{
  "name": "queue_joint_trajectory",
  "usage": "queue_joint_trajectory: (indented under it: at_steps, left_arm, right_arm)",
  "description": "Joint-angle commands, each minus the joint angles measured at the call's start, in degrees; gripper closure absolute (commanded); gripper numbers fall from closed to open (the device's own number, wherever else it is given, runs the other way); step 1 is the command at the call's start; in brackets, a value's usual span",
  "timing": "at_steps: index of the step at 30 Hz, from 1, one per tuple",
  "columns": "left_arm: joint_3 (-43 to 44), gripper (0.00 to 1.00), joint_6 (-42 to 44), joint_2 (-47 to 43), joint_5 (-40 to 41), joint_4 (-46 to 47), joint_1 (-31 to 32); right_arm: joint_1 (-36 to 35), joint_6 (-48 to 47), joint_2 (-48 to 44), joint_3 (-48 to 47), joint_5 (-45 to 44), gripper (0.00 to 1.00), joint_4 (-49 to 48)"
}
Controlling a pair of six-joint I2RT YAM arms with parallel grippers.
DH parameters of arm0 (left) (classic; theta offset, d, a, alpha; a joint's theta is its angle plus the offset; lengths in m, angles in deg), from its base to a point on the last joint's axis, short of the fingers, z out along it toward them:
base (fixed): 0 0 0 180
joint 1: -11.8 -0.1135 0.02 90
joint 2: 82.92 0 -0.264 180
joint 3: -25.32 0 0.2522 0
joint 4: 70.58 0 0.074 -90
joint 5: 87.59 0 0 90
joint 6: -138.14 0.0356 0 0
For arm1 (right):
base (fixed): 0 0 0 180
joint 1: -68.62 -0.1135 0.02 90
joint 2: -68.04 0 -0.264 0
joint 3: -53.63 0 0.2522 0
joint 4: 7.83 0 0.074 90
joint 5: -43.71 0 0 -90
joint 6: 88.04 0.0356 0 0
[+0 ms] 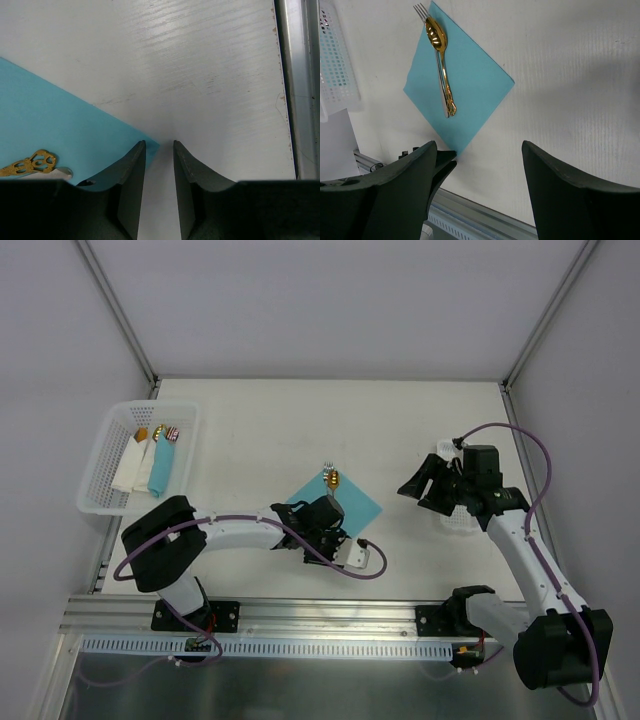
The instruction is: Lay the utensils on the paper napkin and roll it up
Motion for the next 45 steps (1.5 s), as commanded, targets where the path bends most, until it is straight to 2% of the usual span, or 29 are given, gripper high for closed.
queue_joint_trajectory:
  at_steps: [1,8,10,12,13,17,28,35,45]
  left_arm:
    - [1.83,0.71,1.08,0.81,-0.80,1.10,0.24]
    - [2.09,0.72,1.26,2.13,-0.45,1.01,0.33]
    - [1.83,0.80,1.17,2.83,-0.54,1.01,0.33]
    - [2.00,0.83,1.08,2.92,-0.54,1.10,0.33]
    - [1.92,0.88,0.82,3.09,-0.54,1.01,0.33]
    - [1.92,1.00,-0.14,2.83,-0.98,1.01,0.33]
    - [1.91,1.00,-6.38,-3.32,-3.87,-0.66,2.26]
    - [4.81,1.00,-6.75,-2.71,-3.00,-2.33,1.83]
    - [9.12,1.00,-3.05,0.37,-5.64,-2.42,-5.37]
  right_arm:
    - [0.39,-1.00,0.30,0.70,0.96,0.27,-0.30]
    - [0.47,-1.17,0.91,0.26,1.40,0.28,-0.74]
    - [0.65,-1.17,0.83,0.34,1.66,0.28,-0.57]
    - [0.74,-1.26,0.74,0.26,1.75,0.28,-0.57]
    - [0.82,-1.26,0.74,0.43,1.84,0.28,-0.57]
    - [1.00,-1.44,0.65,0.52,2.10,0.29,-0.57]
    - [1.18,-2.14,1.18,0.26,3.25,0.30,-0.65]
    - [1.26,-2.67,3.11,-0.01,4.56,0.31,-1.27]
    - [1.18,-2.84,6.01,0.87,7.29,0.32,-2.59]
